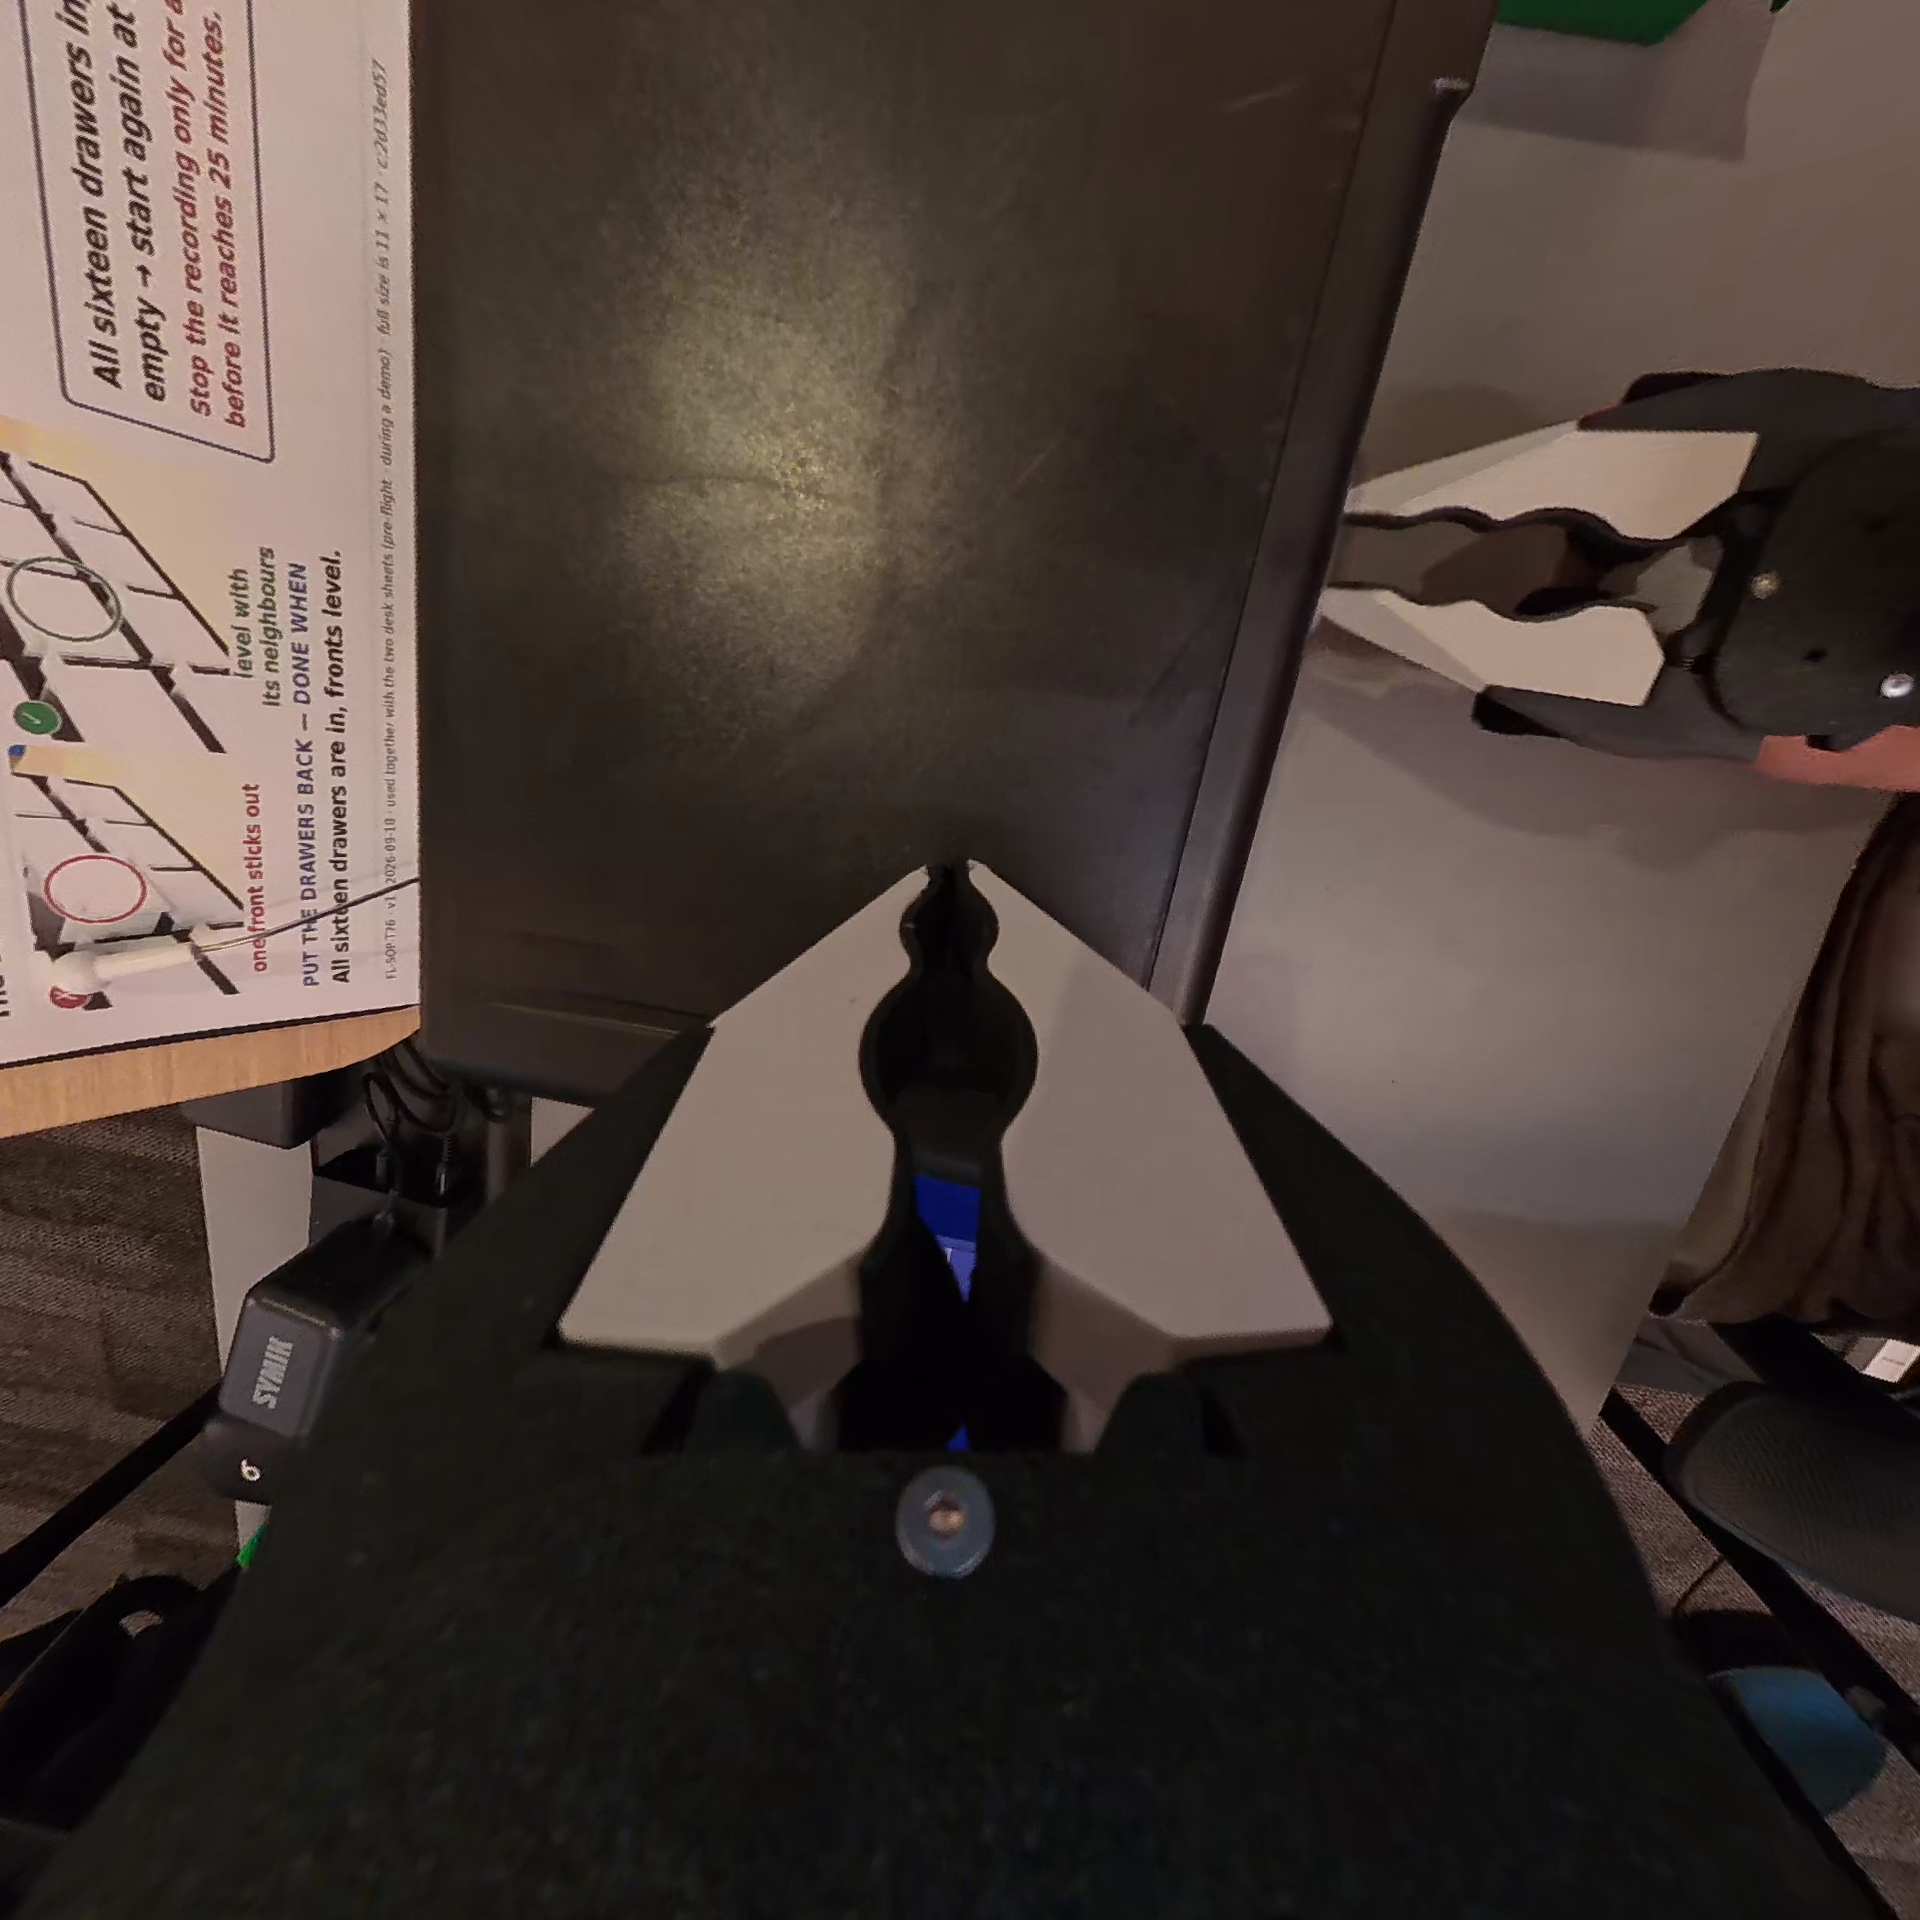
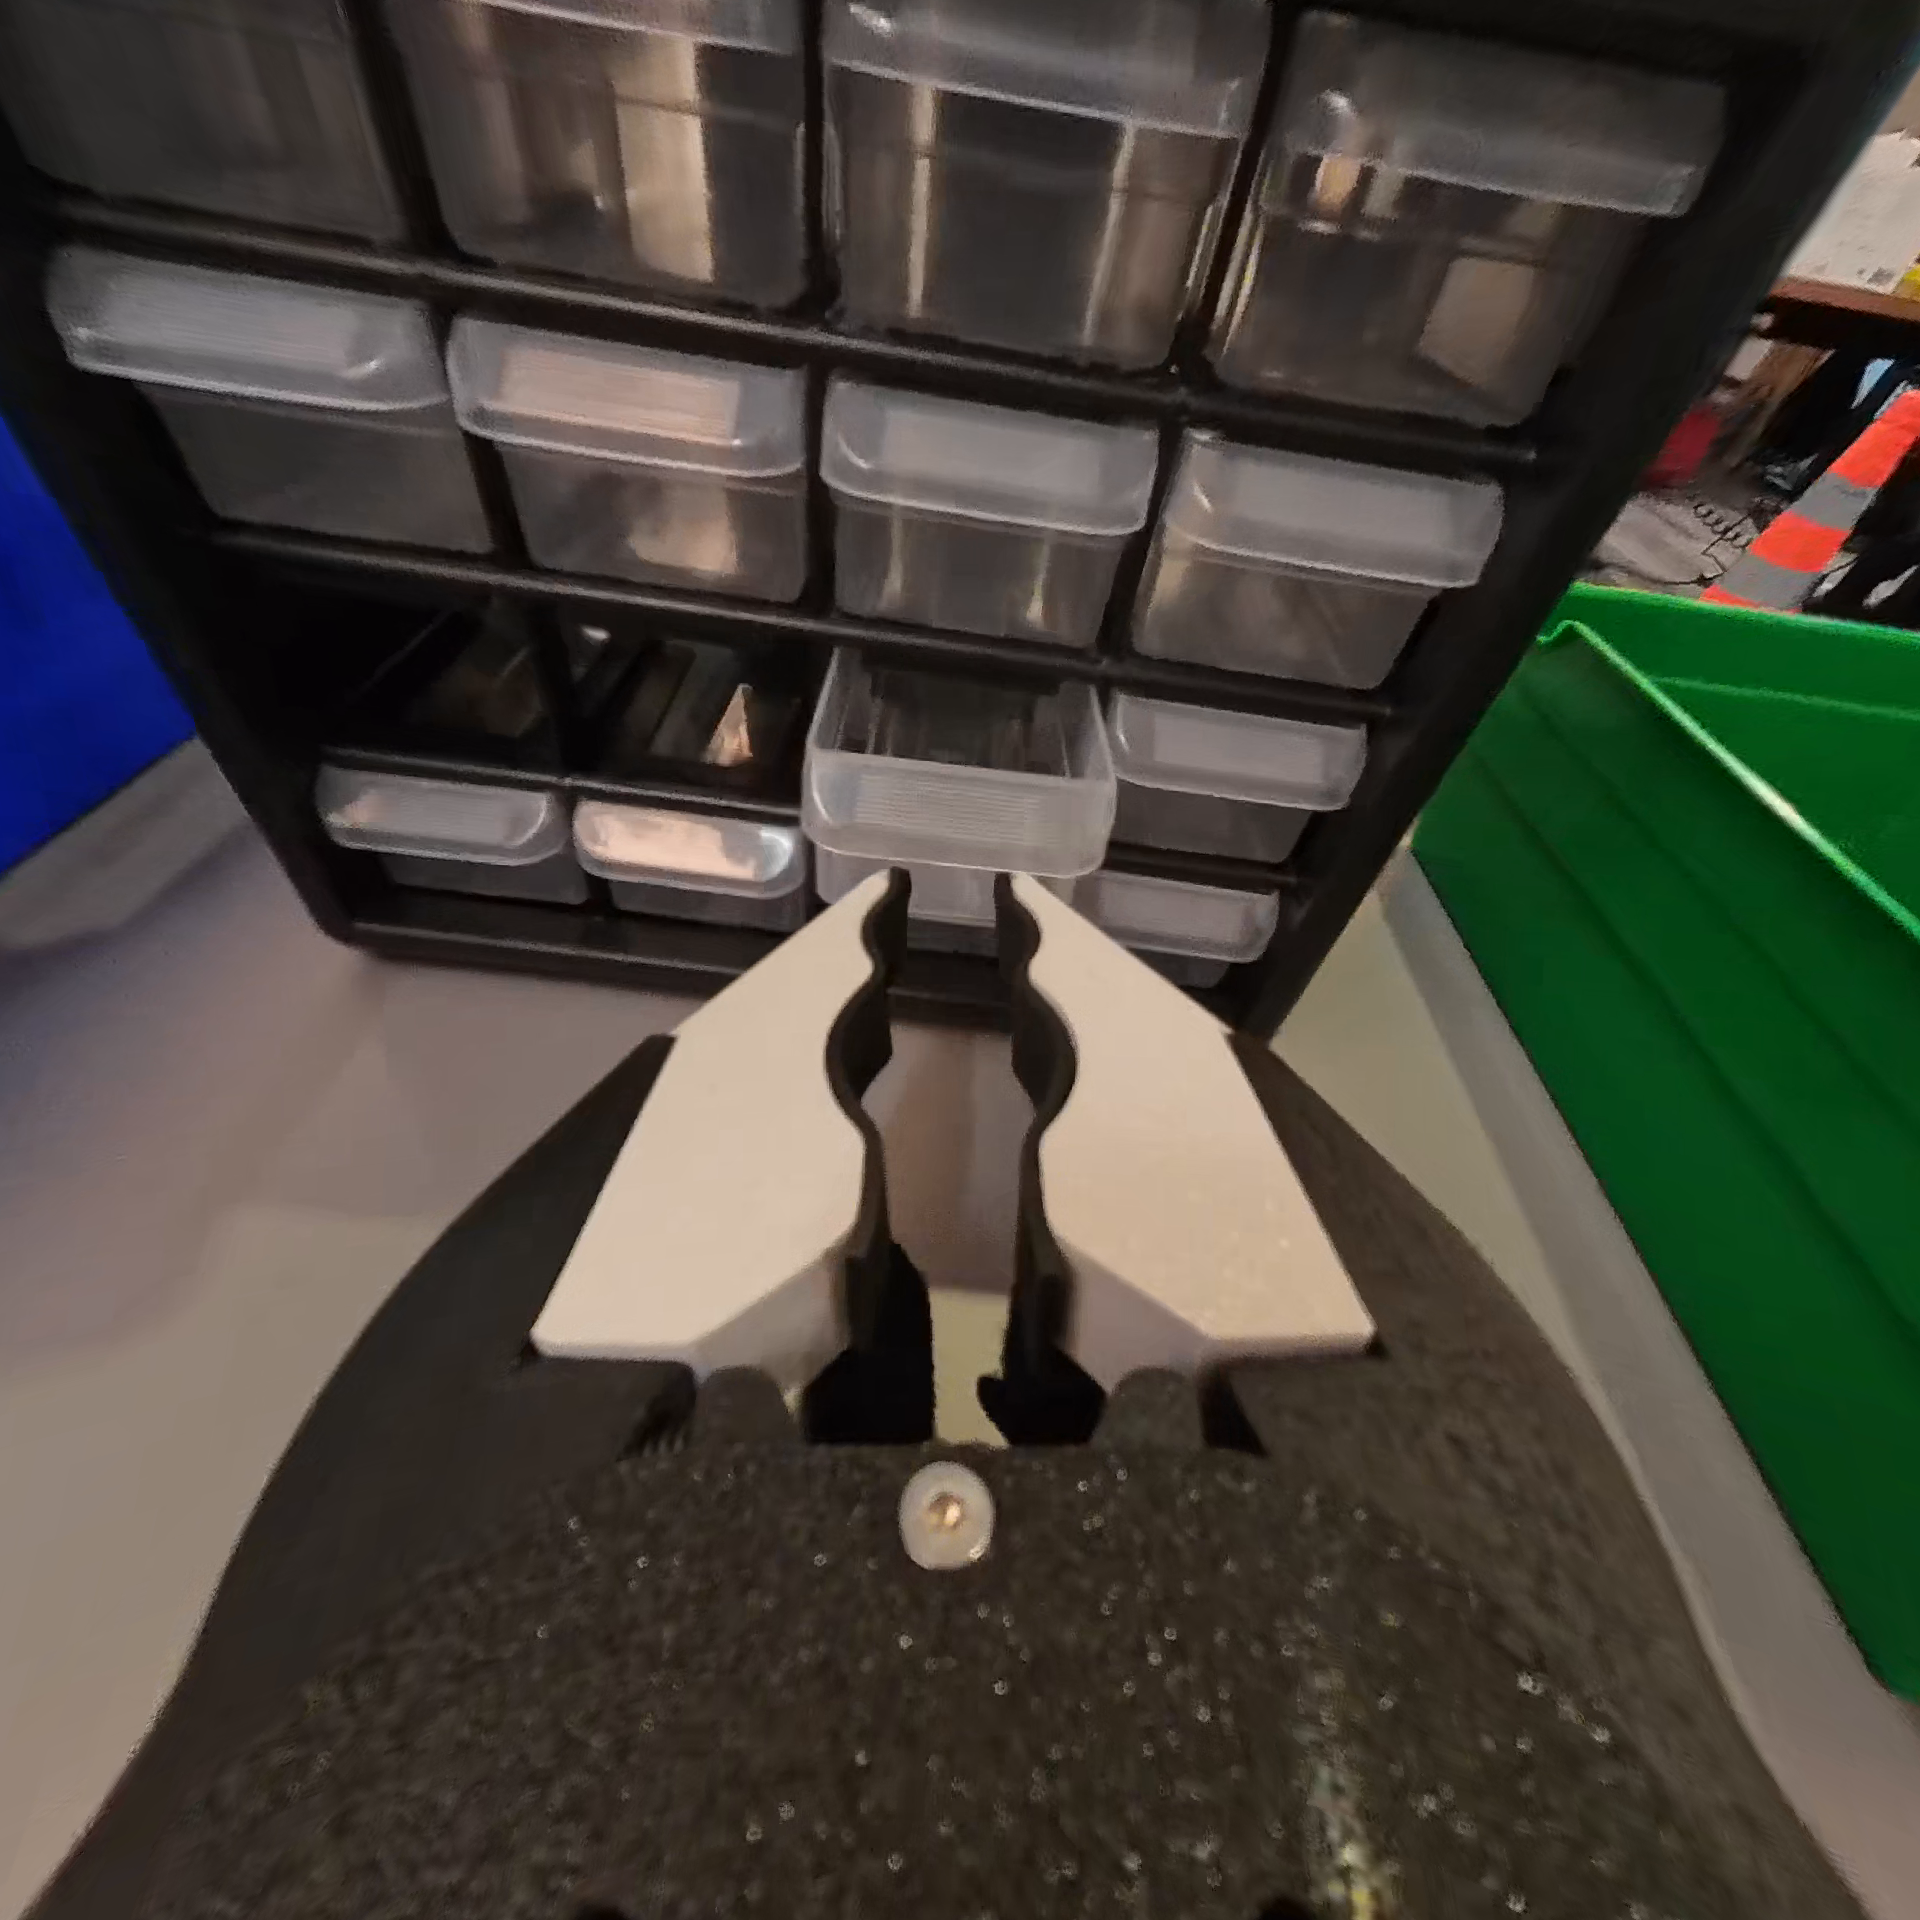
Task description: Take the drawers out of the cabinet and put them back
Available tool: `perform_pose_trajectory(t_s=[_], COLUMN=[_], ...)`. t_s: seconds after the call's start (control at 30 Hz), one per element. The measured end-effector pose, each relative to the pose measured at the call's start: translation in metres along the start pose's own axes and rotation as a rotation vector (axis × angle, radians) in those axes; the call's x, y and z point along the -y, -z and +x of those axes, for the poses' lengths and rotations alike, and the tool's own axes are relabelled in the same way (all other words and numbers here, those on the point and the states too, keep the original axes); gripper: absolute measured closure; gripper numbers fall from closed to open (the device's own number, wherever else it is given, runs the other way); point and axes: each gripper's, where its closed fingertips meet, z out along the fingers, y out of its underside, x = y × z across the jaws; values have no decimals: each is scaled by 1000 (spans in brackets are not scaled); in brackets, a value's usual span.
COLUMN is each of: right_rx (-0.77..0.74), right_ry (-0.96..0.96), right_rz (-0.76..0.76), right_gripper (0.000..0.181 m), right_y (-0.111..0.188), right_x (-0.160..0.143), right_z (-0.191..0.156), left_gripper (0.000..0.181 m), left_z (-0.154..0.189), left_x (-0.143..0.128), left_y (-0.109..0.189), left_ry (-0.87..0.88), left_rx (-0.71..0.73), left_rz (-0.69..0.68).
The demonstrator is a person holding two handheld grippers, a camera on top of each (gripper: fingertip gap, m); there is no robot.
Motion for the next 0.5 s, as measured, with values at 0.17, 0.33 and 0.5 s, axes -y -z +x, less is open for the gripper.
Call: perform_pose_trajectory(t_s=[0.17,0.33,0.5], right_rx=[41,57,101], right_ry=[-41,-6,12], right_rz=[-11,-28,-16], right_gripper=[165,171,161], right_y=[-25,-37,-24], right_x=[6,6,4], right_z=[-3,-1,-6], left_gripper=[181,181,181], left_z=[0,0,0], left_x=[0,0,0], left_y=[0,0,0], left_ry=[-8,-32,-11], left_rx=[14,61,33], left_rz=[-36,-73,-52])
